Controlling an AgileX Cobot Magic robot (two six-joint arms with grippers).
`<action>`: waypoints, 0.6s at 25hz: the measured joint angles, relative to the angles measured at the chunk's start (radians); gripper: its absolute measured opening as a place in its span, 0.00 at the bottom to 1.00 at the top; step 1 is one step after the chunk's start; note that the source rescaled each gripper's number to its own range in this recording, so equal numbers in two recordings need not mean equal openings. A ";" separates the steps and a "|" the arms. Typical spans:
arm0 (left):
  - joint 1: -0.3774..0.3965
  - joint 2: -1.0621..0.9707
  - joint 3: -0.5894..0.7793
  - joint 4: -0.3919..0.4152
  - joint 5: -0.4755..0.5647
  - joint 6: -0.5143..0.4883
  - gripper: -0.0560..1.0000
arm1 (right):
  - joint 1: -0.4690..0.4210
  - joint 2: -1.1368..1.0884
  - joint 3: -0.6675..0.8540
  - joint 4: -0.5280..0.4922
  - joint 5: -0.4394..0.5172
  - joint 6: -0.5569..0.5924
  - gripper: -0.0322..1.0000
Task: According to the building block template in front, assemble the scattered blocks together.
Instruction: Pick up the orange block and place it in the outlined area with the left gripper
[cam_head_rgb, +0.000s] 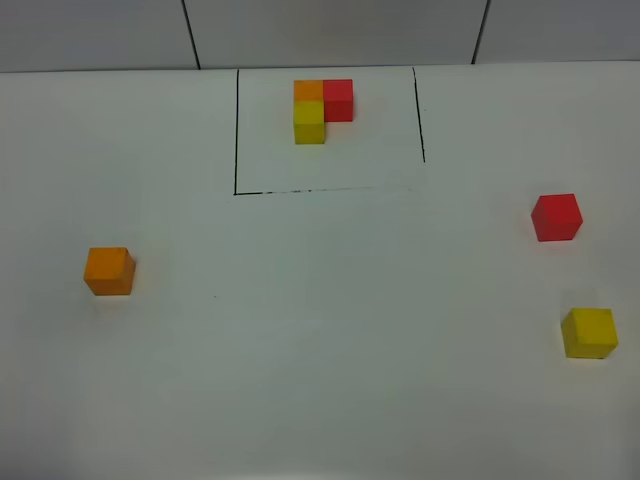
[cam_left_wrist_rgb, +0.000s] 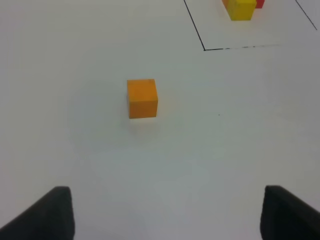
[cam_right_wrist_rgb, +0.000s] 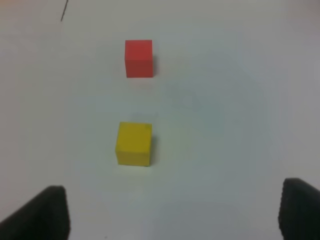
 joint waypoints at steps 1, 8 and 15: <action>0.000 0.000 0.000 0.000 0.000 0.000 0.70 | 0.000 0.000 0.000 0.000 0.000 0.000 0.77; 0.000 0.000 0.000 0.000 0.000 0.000 0.70 | 0.000 0.000 0.000 0.000 0.000 0.000 0.77; 0.000 0.000 0.000 0.000 0.000 0.000 0.70 | 0.000 0.000 0.000 0.000 0.000 0.000 0.77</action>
